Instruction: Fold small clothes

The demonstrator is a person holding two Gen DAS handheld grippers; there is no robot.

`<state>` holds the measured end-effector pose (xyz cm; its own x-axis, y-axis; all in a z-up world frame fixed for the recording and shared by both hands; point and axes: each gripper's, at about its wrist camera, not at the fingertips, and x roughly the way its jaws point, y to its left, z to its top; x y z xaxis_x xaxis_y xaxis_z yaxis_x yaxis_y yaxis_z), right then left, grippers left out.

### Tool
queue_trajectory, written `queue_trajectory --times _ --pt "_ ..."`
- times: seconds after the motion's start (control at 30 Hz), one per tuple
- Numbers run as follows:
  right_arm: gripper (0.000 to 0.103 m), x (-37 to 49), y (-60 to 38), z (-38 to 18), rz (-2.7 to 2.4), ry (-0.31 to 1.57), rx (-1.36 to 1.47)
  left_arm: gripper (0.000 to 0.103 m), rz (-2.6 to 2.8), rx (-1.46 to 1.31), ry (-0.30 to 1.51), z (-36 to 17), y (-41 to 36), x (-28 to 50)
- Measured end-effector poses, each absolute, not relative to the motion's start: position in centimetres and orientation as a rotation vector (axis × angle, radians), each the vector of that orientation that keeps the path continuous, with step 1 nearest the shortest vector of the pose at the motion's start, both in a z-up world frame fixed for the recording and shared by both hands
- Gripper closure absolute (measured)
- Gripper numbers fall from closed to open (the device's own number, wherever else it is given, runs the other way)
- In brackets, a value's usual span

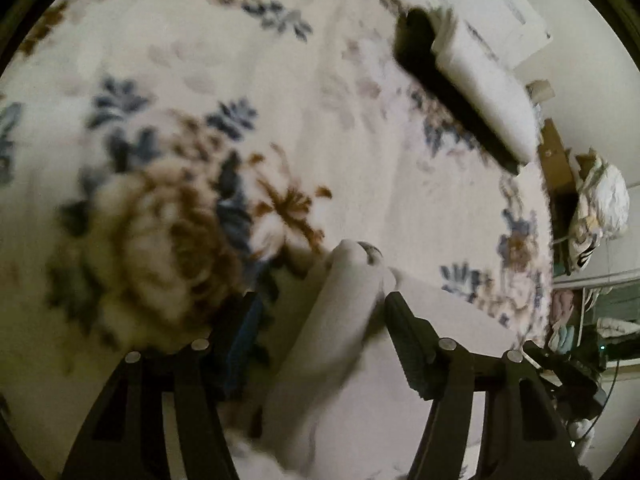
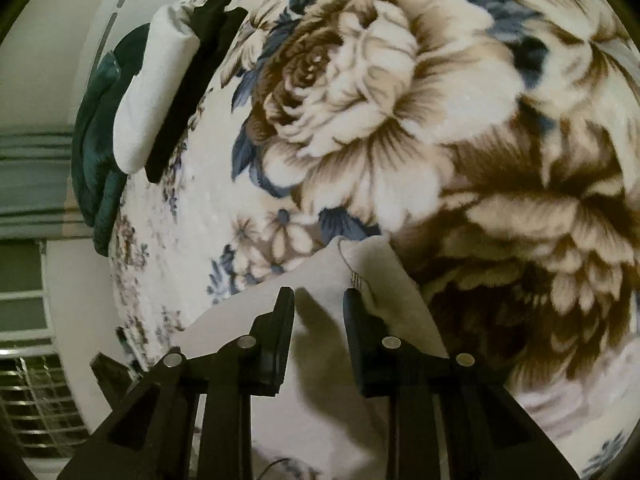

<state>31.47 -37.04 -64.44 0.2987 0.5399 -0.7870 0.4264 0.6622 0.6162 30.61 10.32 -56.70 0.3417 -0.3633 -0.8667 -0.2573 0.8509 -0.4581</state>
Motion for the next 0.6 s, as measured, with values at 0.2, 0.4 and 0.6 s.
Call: queue_trajectory --times 0.2,0.4,0.6 --pt "0.042 27.3 -39.4 -60.8 0.006 1.319 0.866 0.039 -0.027 -0.709 1.264 -54.9 12.7 25.9" --pt "0.041 23.1 -39.6 -63.6 -0.04 1.463 0.919 0.042 -0.052 -0.784 1.318 -57.5 10.2 24.3" --pt "0.095 22.3 -38.3 -65.7 -0.001 1.445 1.043 0.101 -0.034 -0.787 1.267 -56.3 8.8 23.8"
